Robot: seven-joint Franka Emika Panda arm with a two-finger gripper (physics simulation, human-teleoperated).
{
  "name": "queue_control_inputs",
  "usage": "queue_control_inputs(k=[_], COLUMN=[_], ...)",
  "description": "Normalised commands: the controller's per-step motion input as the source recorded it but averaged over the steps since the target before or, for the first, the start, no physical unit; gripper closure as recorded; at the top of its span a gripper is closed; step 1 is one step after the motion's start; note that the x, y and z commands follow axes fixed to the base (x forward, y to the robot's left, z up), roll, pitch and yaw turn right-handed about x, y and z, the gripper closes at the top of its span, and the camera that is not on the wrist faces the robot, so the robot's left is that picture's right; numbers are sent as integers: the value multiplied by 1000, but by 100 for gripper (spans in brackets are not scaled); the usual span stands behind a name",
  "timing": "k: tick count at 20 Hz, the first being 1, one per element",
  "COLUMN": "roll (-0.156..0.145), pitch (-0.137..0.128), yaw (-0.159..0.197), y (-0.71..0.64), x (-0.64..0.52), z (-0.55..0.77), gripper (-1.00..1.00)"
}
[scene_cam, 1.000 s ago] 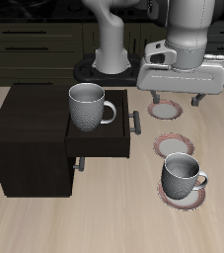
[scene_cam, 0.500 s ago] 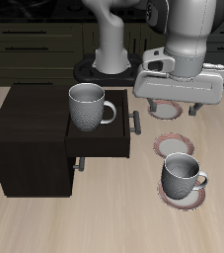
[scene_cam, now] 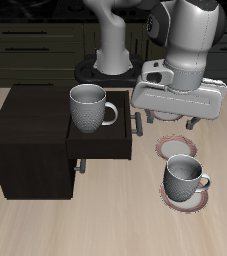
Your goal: Place the porcelain mug that is on the plate onto the nearest plate relative to the robot
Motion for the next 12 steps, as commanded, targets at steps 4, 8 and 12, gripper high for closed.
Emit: queue_control_inputs(k=[4, 8, 12], roll=[-9, 17, 44], pitch=[14, 24, 74], yaw=[-13, 14, 36], y=[-9, 87, 198], x=[44, 19, 25], z=[-339, -313, -537], gripper=[-100, -100, -100])
